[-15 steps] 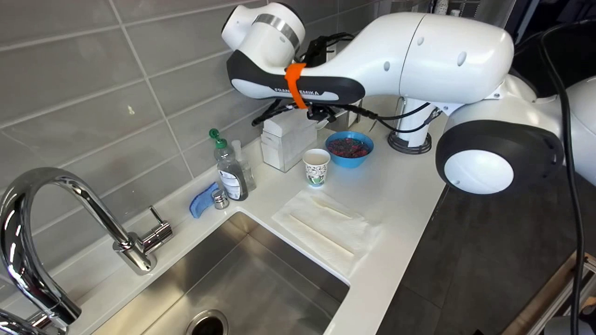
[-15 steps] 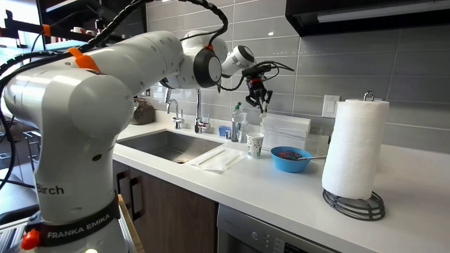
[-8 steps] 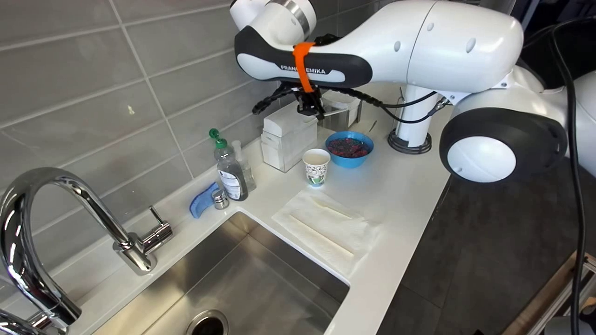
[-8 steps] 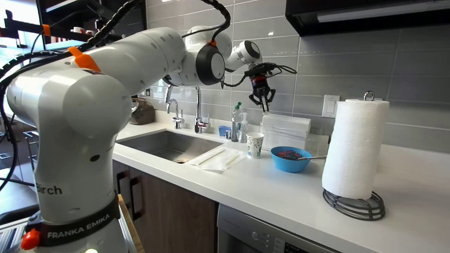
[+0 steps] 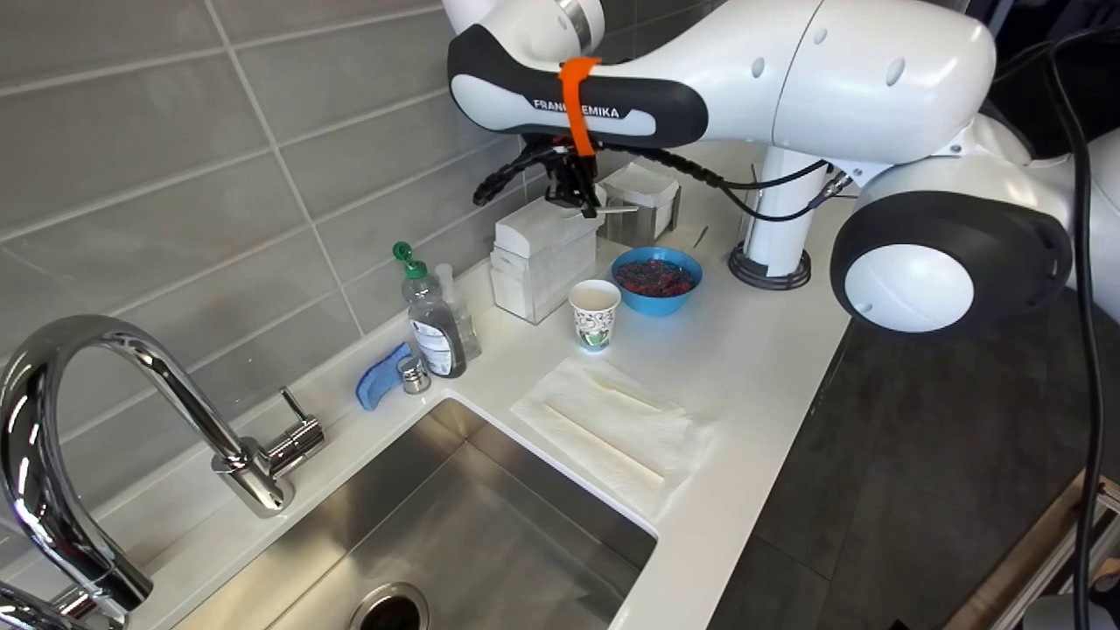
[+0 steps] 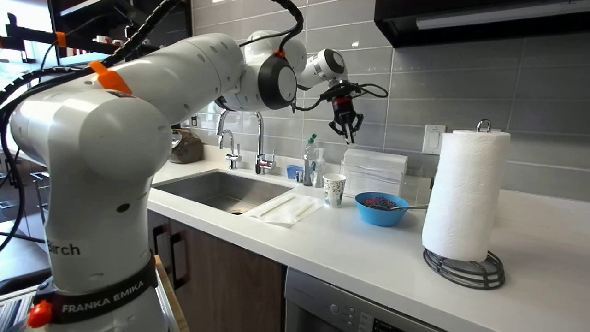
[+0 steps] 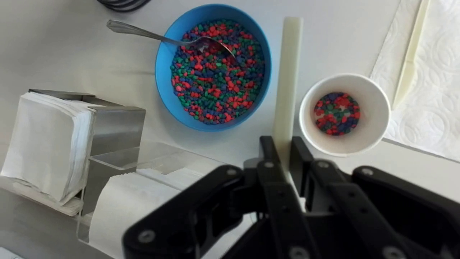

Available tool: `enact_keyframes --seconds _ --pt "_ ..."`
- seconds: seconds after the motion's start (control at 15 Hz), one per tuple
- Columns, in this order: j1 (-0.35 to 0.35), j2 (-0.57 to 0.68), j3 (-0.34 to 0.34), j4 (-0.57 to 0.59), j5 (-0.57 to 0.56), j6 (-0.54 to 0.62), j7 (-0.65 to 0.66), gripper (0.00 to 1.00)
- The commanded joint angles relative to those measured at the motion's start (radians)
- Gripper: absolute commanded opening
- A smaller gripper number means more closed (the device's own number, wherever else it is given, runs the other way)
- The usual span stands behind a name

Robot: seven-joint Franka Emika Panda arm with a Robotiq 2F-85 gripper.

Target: Use the white spoon to put the contents from the bowl into the cup on the left then put the spoon in the bowl.

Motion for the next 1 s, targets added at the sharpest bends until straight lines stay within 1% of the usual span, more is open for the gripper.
enact_keyframes --seconds 0.0,0.33,0.53,0.93 --pt "-0.006 -0.015 0.015 -0.006 0.047 0.044 0.083 0.04" --pt "-0.011 -0.027 0.014 0.005 0.076 0.104 0.192 0.04" --pt "-0.020 -0.045 0.026 0.001 0.103 0.098 0.224 0.04" --pt "-0.068 -0.061 0.101 0.001 0.230 0.149 0.227 0.04"
